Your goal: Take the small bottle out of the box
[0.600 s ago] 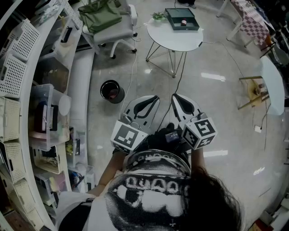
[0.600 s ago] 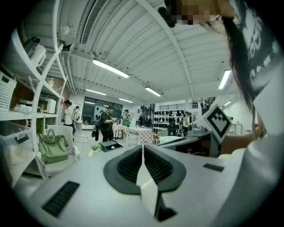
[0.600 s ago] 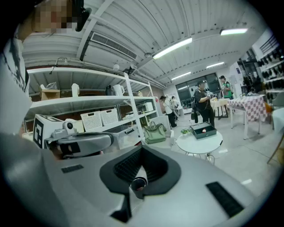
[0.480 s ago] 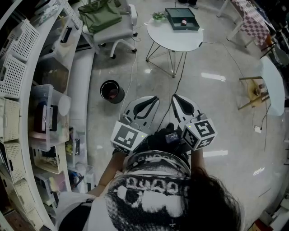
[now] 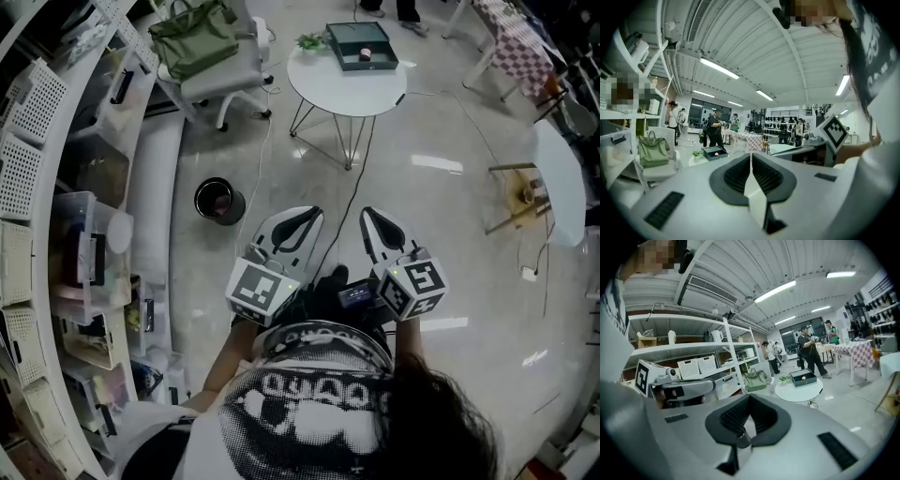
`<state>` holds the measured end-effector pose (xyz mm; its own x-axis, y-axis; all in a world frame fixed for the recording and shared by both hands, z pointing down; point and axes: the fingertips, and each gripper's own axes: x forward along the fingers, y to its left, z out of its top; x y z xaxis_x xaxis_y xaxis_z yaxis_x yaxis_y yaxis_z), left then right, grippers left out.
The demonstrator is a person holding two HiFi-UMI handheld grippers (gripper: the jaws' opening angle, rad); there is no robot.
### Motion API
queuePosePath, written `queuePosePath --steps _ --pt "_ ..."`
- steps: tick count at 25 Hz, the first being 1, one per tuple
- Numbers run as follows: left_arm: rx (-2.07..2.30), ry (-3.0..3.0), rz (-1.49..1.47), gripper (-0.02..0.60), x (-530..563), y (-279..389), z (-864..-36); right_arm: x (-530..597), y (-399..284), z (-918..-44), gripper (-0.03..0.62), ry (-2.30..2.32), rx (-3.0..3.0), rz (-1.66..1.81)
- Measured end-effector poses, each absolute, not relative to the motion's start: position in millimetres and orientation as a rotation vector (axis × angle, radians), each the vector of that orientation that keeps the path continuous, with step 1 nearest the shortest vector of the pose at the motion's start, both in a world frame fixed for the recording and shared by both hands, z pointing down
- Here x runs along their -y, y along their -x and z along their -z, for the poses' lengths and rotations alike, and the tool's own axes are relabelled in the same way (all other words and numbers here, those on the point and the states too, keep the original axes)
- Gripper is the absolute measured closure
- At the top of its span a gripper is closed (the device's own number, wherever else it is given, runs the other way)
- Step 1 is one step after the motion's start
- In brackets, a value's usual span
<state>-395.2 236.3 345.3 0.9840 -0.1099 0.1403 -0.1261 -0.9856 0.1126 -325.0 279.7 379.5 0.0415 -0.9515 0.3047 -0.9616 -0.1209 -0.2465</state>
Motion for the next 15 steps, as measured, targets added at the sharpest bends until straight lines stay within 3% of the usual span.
queuePosePath --steps 15 --pt "0.312 -3.009 -0.21 0.56 -267 294 -351 -316 223 -386 0.594 -2.148 2.085 -0.554"
